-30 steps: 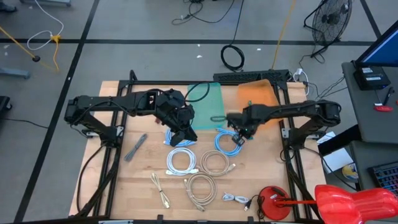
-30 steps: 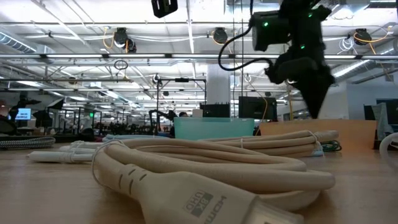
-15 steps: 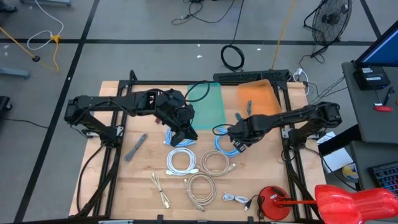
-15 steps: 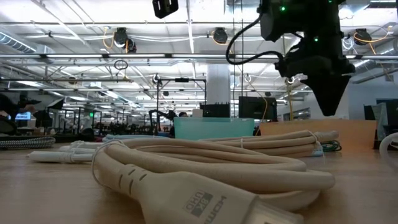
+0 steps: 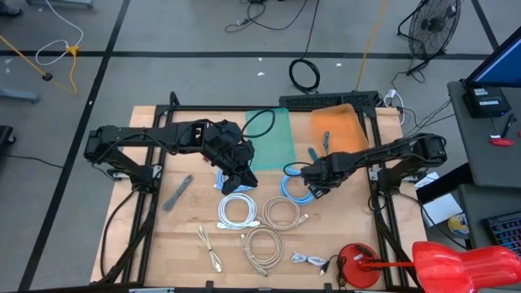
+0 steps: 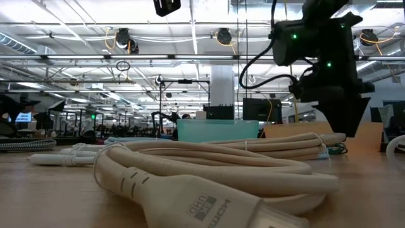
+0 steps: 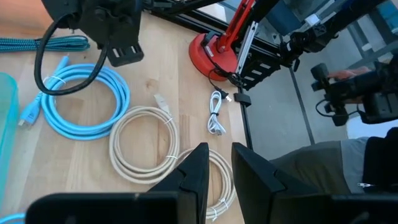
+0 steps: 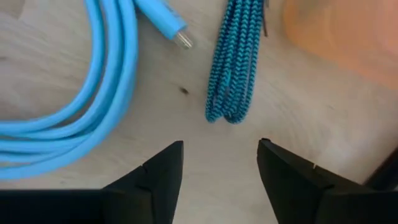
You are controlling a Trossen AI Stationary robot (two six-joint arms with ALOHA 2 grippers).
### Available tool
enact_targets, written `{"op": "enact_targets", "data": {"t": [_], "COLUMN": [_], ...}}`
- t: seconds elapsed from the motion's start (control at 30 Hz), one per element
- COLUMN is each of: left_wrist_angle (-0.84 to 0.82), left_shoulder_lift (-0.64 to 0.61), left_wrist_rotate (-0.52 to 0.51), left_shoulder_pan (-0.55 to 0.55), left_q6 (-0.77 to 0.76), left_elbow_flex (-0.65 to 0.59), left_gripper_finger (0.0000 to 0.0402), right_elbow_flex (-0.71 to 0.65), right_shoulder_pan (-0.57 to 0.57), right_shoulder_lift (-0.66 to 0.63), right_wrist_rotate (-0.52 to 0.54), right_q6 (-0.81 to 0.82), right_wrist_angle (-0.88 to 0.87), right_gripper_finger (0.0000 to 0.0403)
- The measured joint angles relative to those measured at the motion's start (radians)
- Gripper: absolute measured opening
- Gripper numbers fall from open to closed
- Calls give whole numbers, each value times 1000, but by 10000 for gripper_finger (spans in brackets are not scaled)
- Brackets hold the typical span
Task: Pick & Place USB Port
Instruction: Put the blue changer cable into the orange bin
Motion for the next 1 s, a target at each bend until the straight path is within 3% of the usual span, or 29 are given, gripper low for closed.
{"op": "enact_targets", "data": {"t": [0.27, 1.0], "left_wrist_angle": [-5, -22], "left_shoulder_lift": [0, 0], "left_wrist_rotate": [1, 10], "left_shoulder_pan": [0, 1], "left_q6": [-2, 9], "left_elbow_flex": [0, 0], "left_gripper_finger": [71, 71], "right_elbow_flex": [-53, -56], "right_shoulder_pan": [0, -43], "right_shoulder_lift": [0, 0], "right_wrist_rotate": [9, 105], "right_q6": [20, 16], "right_wrist_angle": [113, 82], "right_gripper_finger": [168, 171]}}
